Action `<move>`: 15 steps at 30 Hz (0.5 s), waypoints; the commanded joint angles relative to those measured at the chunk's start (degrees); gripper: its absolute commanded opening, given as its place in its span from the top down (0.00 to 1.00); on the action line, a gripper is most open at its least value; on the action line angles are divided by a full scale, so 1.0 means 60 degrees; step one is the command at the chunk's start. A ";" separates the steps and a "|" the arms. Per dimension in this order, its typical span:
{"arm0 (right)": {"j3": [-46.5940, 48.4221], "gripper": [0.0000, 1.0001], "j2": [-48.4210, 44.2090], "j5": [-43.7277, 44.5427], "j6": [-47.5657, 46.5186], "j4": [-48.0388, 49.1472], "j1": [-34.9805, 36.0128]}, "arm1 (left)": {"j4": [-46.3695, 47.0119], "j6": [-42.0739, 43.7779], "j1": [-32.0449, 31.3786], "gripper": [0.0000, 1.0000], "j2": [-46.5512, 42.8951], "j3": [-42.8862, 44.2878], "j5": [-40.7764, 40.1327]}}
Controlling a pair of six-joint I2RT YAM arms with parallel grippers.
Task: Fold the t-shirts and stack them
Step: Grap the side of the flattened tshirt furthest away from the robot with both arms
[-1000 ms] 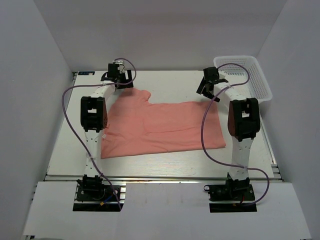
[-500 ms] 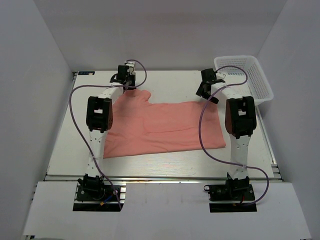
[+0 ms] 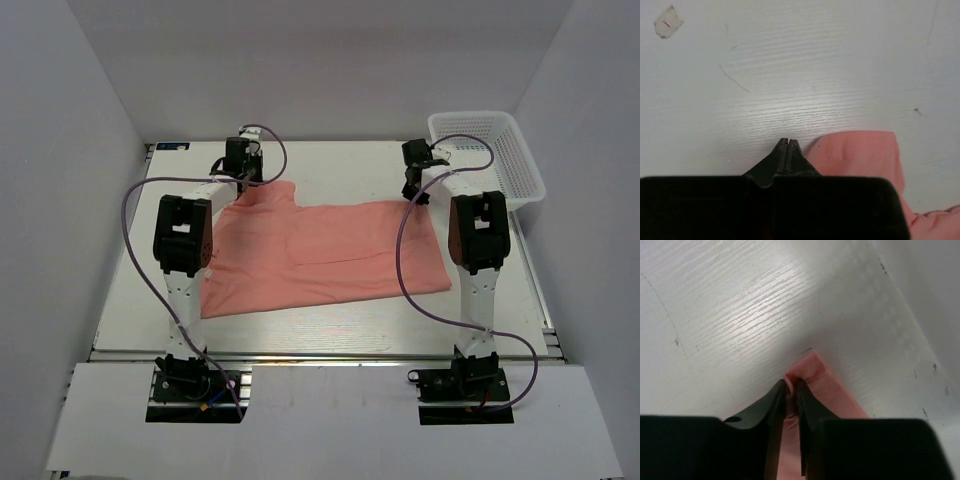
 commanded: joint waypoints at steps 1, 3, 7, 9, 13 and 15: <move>0.0127 0.82 -0.0007 -0.0016 0.0026 -0.0242 -0.0006 | 0.0802 -0.0023 0.0008 1.00 -0.1486 -0.0406 0.0419; 0.0011 0.92 -0.0272 0.0100 -0.0018 -0.0242 0.0038 | 0.0933 -0.0125 0.0008 1.00 -0.1808 -0.0700 0.0508; -0.0488 1.00 -0.1033 0.0394 -0.0062 -0.0170 0.0038 | 0.1328 -0.0126 0.0008 1.00 -0.3152 -0.2044 0.0508; -0.0898 1.00 -0.1455 0.0438 -0.0091 -0.0154 0.0082 | 0.1548 -0.0228 -0.0079 1.00 -0.3784 -0.2705 0.0508; -0.1703 1.00 -0.2190 0.0394 -0.0471 0.0313 0.0155 | 0.1783 -0.0228 -0.0183 1.00 -0.5410 -0.4650 0.0246; -0.2260 1.00 -0.2571 0.0175 -0.0618 0.0563 0.0214 | 0.1783 -0.0316 -0.0270 1.00 -0.6286 -0.5573 0.0245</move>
